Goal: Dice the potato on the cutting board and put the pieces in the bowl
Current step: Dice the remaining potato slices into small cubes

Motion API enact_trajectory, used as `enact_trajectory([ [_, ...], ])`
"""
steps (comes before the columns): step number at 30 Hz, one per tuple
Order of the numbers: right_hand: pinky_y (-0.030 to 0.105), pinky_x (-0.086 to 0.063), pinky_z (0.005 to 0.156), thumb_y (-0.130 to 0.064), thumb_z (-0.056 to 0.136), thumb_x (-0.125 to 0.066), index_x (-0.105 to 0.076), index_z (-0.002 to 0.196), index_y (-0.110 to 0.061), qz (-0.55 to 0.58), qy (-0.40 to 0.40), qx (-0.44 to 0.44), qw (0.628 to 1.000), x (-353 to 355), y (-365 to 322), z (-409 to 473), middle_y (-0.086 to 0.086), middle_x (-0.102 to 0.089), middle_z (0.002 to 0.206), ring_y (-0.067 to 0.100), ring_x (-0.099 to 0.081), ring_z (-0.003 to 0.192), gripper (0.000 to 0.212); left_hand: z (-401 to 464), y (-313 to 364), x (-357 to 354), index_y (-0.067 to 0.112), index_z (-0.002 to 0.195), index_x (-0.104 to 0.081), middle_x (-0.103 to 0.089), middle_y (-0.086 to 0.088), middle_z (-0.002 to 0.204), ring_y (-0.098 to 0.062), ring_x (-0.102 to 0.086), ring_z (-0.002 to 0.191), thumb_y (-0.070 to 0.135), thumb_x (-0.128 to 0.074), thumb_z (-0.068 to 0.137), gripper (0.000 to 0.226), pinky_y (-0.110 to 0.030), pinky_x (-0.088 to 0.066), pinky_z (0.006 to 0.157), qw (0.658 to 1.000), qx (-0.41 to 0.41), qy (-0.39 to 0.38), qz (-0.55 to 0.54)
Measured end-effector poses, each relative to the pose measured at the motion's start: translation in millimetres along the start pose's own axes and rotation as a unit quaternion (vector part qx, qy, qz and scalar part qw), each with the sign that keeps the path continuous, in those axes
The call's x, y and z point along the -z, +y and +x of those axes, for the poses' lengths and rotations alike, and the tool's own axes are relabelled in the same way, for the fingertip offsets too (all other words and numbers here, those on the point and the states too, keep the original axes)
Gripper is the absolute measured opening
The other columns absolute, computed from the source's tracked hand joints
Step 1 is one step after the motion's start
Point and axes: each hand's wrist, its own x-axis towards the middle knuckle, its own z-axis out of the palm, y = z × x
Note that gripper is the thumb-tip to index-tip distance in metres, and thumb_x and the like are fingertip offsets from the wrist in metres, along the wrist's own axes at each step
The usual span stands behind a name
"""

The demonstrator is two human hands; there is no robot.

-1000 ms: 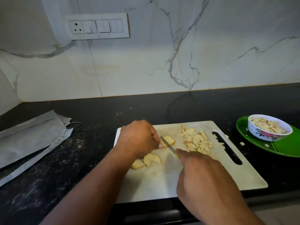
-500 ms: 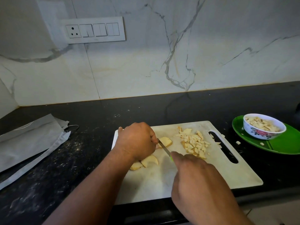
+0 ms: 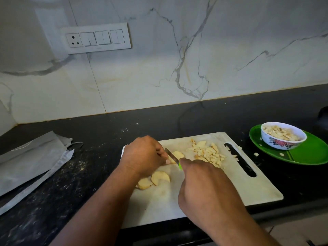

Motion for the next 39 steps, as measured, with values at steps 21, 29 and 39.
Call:
enact_trajectory([
  [21,0.015,-0.046,0.082,-0.025,0.089,-0.058,-0.054,0.138,-0.036,0.089,0.104,-0.066,0.988,2,73,-26,-0.016,-0.068,0.114,0.003,-0.062,0.094,0.051,-23,40,-2,0.038,0.123,-0.069,-0.074,0.016,0.104,-0.011,-0.068,0.094,0.083,-0.056,0.082,0.062,-0.025,-0.050,0.074,0.970,-0.048,0.128,0.203],
  [29,0.004,-0.046,0.080,-0.019,0.092,-0.059,-0.060,0.134,-0.031,0.222,0.170,-0.043,0.959,-19,82,-13,-0.022,-0.067,0.115,-0.007,-0.061,0.097,0.045,-8,53,-26,0.028,0.093,-0.074,-0.064,0.009,0.089,-0.016,-0.066,0.089,0.086,-0.050,0.083,0.063,-0.030,-0.046,0.067,0.975,-0.064,0.067,0.203],
  [39,0.015,-0.047,0.064,-0.020,0.092,-0.059,-0.060,0.134,-0.028,0.230,0.148,-0.032,0.961,-24,90,-14,-0.013,-0.071,0.099,-0.001,-0.059,0.075,0.043,-5,47,-19,0.038,0.108,-0.079,-0.074,0.016,0.103,-0.009,-0.067,0.096,0.041,-0.058,0.086,0.031,-0.027,-0.054,0.085,0.976,-0.170,0.019,0.137],
])
